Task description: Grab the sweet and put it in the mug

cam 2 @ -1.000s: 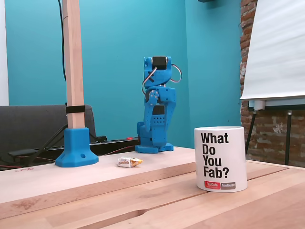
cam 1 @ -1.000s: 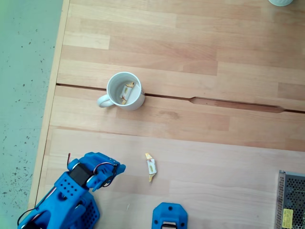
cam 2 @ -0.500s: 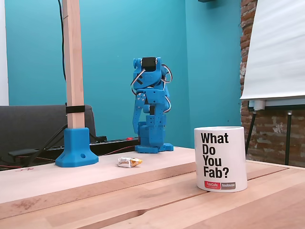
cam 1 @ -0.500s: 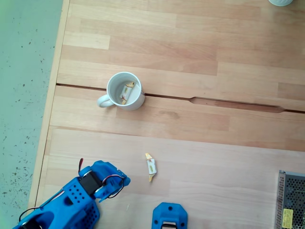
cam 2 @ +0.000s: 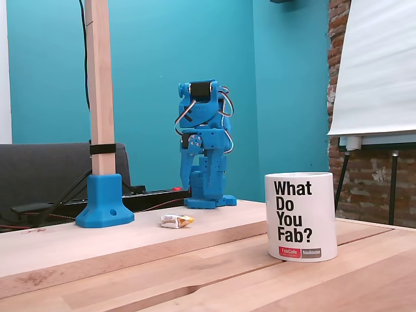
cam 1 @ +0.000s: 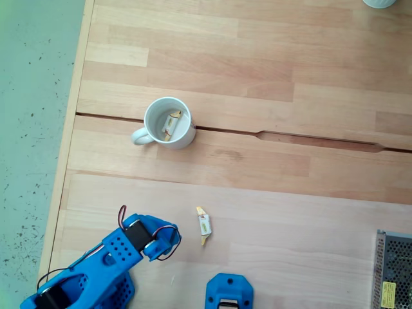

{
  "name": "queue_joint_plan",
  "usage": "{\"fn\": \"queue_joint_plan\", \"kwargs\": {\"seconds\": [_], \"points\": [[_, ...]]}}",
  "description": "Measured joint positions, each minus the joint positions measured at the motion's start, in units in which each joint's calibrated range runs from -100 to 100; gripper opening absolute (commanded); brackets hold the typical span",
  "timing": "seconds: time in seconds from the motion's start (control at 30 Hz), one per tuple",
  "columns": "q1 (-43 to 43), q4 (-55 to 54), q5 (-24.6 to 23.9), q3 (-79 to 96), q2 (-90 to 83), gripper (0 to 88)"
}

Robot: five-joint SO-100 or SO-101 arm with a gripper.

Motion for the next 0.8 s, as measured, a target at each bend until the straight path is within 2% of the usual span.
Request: {"fn": "queue_joint_plan", "kwargs": {"seconds": [0.27, 0.47, 0.63, 0.8], "points": [[5.39, 0.0, 2.34, -4.48, 1.27, 21.8], [11.08, 0.0, 6.69, -4.48, 1.27, 21.8], [12.48, 0.0, 10.01, -6.72, 1.27, 21.8], [12.48, 0.0, 10.65, -8.79, 4.81, 21.7]]}}
